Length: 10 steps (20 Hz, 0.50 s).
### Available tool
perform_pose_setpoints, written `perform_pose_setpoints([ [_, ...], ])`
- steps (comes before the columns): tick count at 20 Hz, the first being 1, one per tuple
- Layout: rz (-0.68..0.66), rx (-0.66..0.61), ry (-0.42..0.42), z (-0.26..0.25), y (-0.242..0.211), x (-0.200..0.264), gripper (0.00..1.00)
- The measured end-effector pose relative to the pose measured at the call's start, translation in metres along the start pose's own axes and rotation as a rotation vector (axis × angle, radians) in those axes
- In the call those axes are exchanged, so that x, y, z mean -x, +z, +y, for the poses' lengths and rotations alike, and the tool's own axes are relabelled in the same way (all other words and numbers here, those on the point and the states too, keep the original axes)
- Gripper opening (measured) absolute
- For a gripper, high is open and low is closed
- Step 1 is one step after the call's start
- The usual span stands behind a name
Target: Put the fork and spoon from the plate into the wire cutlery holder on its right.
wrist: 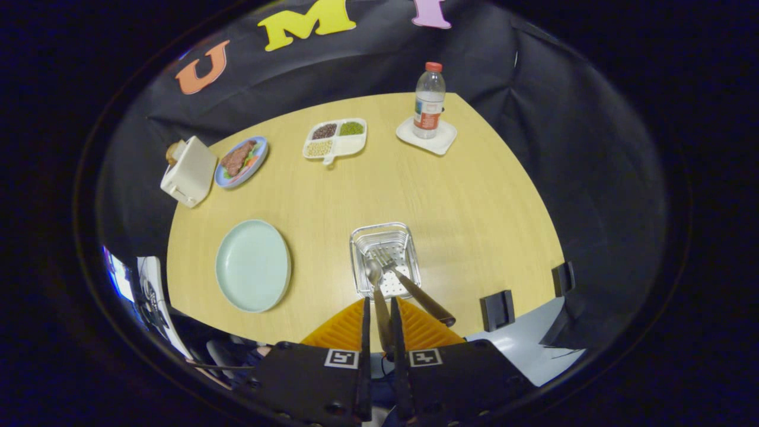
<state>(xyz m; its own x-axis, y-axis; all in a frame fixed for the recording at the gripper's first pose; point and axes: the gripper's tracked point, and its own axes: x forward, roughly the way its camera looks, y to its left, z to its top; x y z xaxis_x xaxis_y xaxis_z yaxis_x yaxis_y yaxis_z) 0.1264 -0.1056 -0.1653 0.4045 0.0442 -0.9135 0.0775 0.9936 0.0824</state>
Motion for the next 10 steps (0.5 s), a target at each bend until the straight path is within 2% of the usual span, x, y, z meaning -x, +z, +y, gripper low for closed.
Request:
perform_pose_setpoints([
  [3,-0.126,0.084,-0.038,0.008,0.010,0.011,0.22],
  [6,-0.293,0.123,-0.053,0.022,0.024,0.022,0.23],
  [9,-0.411,0.132,-0.064,0.032,0.024,0.039,0.78],
  [10,-0.441,0.122,-0.069,0.036,0.022,0.040,0.77],
])
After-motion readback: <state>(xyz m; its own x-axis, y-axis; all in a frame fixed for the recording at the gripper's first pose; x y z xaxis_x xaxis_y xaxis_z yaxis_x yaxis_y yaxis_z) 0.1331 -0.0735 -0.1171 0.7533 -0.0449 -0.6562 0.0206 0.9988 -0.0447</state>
